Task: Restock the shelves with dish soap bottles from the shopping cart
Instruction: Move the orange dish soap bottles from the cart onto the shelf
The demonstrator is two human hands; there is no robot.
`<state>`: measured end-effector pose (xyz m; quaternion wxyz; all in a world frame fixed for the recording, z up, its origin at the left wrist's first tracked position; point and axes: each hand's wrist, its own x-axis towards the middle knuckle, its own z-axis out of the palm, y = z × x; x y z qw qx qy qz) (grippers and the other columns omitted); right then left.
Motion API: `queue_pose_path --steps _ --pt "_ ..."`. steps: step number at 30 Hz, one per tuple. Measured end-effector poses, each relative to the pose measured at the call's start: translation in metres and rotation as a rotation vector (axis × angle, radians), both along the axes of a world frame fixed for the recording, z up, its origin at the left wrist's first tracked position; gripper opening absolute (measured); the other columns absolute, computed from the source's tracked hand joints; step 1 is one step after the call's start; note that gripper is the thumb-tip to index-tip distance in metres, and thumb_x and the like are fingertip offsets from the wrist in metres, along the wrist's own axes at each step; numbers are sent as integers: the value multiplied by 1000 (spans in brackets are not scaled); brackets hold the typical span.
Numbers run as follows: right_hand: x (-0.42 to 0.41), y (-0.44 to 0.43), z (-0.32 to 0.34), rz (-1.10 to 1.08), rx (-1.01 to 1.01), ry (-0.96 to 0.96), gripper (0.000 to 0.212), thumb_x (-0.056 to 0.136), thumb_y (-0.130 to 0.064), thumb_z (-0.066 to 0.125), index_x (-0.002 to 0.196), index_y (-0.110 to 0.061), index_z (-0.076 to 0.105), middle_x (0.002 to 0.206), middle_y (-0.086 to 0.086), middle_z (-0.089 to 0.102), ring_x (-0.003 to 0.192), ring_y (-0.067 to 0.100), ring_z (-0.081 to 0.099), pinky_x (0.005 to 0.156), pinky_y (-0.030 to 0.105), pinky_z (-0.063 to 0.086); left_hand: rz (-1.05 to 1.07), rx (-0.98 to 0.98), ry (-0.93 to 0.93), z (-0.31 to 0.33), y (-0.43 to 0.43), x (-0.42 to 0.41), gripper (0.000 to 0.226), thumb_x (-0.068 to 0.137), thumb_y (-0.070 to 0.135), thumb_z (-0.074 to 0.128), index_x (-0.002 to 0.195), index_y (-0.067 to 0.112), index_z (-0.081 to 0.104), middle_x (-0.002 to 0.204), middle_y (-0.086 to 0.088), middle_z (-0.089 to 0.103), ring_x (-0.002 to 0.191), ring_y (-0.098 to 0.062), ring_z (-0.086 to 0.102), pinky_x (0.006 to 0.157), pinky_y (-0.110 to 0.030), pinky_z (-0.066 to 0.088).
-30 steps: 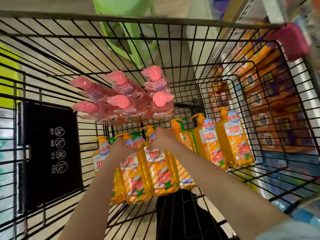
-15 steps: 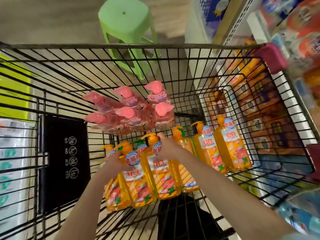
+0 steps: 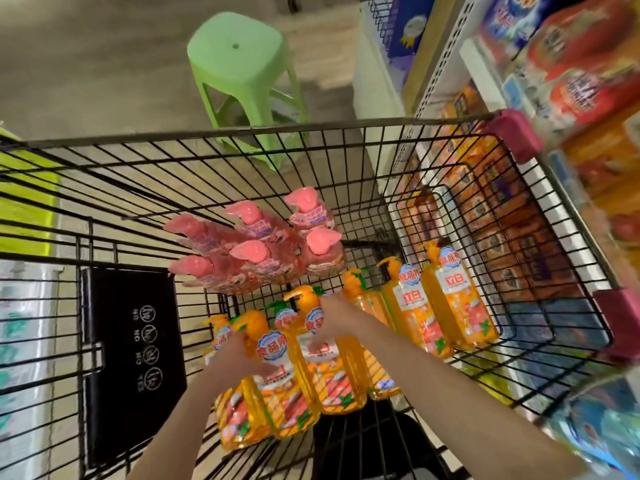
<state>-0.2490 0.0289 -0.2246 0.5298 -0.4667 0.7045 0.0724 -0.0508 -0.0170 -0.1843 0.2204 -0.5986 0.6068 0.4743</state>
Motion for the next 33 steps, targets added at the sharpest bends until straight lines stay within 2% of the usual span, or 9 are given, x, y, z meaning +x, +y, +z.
queue_pose_path --steps 4,8,13,17,22,24,26,30,33 --pt "1 23 15 -15 -57 11 78 60 -46 86 121 -13 51 120 4 58 113 25 54 88 32 45 -33 -56 -19 15 24 -2 55 67 24 86 104 9 48 81 11 43 75 -6 42 47 -9 30" --pt "7 51 29 -87 -161 1 67 54 -44 90 109 -20 61 110 1 65 106 21 59 87 33 51 -19 -95 3 29 49 2 41 66 18 86 78 25 48 75 15 50 72 -6 52 48 -8 37" --pt "8 87 48 -266 -313 -13 52 50 -38 89 93 -22 63 96 0 66 90 19 61 74 30 49 -102 -180 -75 55 59 -6 41 66 38 83 88 18 54 71 10 51 67 -6 50 55 -19 43" --pt "5 98 73 -288 -412 28 46 53 -40 87 85 -26 56 83 -7 60 76 12 58 60 22 39 -67 -265 20 83 60 -8 35 60 30 86 78 24 58 75 5 61 69 -12 57 63 -28 47" --pt "3 101 97 -333 -518 64 75 46 -64 72 109 -27 56 106 -4 61 101 18 60 84 30 51 -37 -436 165 122 64 -11 50 55 25 91 97 24 64 86 7 65 82 -14 62 71 -23 48" --pt "-4 103 114 -340 -596 78 74 49 -61 72 113 -28 54 110 -5 57 103 16 55 87 28 47 -70 -520 273 133 65 -12 54 54 22 92 98 27 62 80 19 59 70 6 54 62 -5 40" --pt "-14 107 136 -344 -660 98 71 52 -49 78 113 -24 53 110 -3 53 105 16 49 86 28 42 -78 -572 350 147 66 -16 58 52 23 93 98 31 58 82 28 53 69 14 48 60 1 36" --pt "-33 115 178 -361 -764 114 77 57 -41 83 124 -23 49 120 -3 50 115 17 43 94 27 35 -123 -667 465 170 67 -24 62 43 45 89 98 38 60 90 22 63 84 -3 61 70 -17 44" --pt "-45 125 211 -386 -851 148 77 59 -40 84 125 -20 50 119 -2 50 115 17 44 87 25 33 -138 -710 531 190 68 -33 59 46 38 92 98 38 63 92 20 68 84 3 63 70 -23 49"
